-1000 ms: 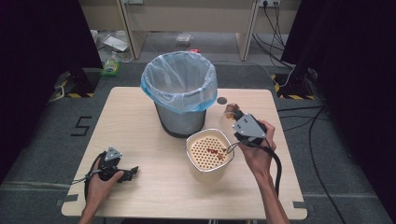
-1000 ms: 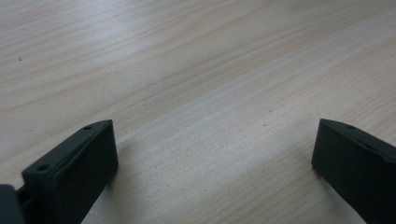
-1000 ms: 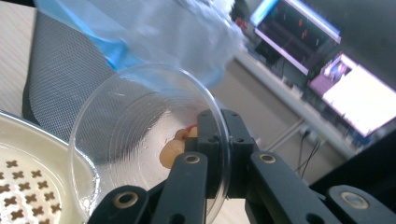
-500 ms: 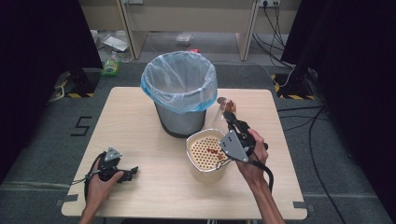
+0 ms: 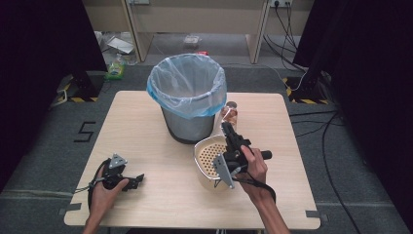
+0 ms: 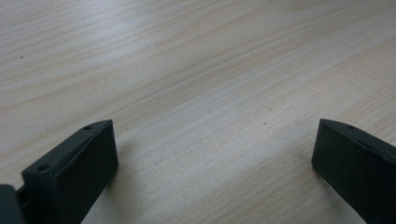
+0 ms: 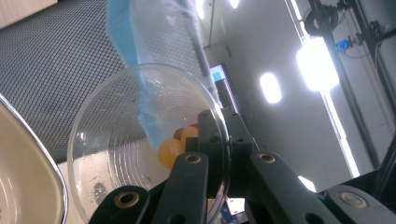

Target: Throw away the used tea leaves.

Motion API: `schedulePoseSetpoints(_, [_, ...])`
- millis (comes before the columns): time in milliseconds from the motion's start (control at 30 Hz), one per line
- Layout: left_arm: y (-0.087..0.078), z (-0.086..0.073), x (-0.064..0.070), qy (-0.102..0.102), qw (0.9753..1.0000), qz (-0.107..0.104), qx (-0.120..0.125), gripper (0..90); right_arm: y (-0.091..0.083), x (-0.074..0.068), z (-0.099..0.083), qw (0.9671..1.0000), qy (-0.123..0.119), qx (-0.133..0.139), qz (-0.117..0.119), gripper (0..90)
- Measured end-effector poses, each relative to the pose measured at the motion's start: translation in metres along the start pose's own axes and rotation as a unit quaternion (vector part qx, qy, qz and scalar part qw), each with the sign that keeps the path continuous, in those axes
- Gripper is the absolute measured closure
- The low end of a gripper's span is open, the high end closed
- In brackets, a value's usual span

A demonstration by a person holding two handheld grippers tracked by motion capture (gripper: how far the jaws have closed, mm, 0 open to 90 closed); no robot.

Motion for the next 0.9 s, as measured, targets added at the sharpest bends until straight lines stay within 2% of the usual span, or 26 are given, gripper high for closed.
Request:
schedulePoseSetpoints(100, [0.000, 0.000, 0.000, 0.000, 1.0000, 0.000, 0.000, 0.0, -0.001, -0.003, -0.001, 0.9991, -0.036, 0.004, -0.022, 88.7])
schedulePoseSetpoints(133, [0.000, 0.000, 0.000, 0.000, 1.0000, 0.000, 0.000, 0.0, -0.001, -0.003, -0.001, 0.9990, -0.035, 0.008, -0.027, 88.7])
schedulePoseSetpoints(200, [0.000, 0.000, 0.000, 0.000, 1.0000, 0.000, 0.000, 0.0, 0.003, -0.008, -0.007, 0.9993, -0.033, -0.002, -0.018, 88.6])
schedulePoseSetpoints(433, [0.000, 0.000, 0.000, 0.000, 1.0000, 0.000, 0.000, 0.0, -0.001, -0.009, -0.007, 0.9969, -0.063, 0.008, -0.047, 88.7])
schedulePoseSetpoints(533, [0.000, 0.000, 0.000, 0.000, 1.0000, 0.000, 0.000, 0.0, -0.002, -0.011, -0.006, 0.9963, -0.063, 0.018, -0.054, 88.7])
schedulePoseSetpoints(567, [0.000, 0.000, 0.000, 0.000, 1.0000, 0.000, 0.000, 0.0, -0.002, -0.011, -0.007, 0.9967, -0.057, 0.021, -0.054, 88.7])
schedulePoseSetpoints(667, [0.000, 0.000, 0.000, -0.001, 1.0000, 0.000, 0.001, 0.0, 0.001, -0.013, -0.013, 0.9969, -0.055, 0.015, -0.054, 88.7])
schedulePoseSetpoints(767, [0.000, 0.000, 0.000, 0.000, 1.0000, 0.000, 0.000, 0.0, -0.004, -0.009, -0.008, 0.9959, -0.058, 0.026, -0.065, 88.7])
schedulePoseSetpoints(833, [0.000, 0.000, 0.000, 0.000, 1.0000, 0.000, 0.000, 0.0, 0.000, -0.011, -0.011, 0.9968, -0.051, 0.018, -0.058, 88.7])
schedulePoseSetpoints(900, [0.000, 0.000, 0.000, 0.000, 1.0000, 0.000, 0.000, 0.0, -0.003, -0.009, -0.006, 0.9960, -0.051, 0.031, -0.067, 88.7])
Point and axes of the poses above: each handheld gripper's, and its own axes: y roughly forward along the jaws, z roughly out of its top, x roughly to its right, the point moved 9 cm from there along y, roughly forward along the jaws, and after that the axes turned 7 degrees about -x, right-handed, at the moved point
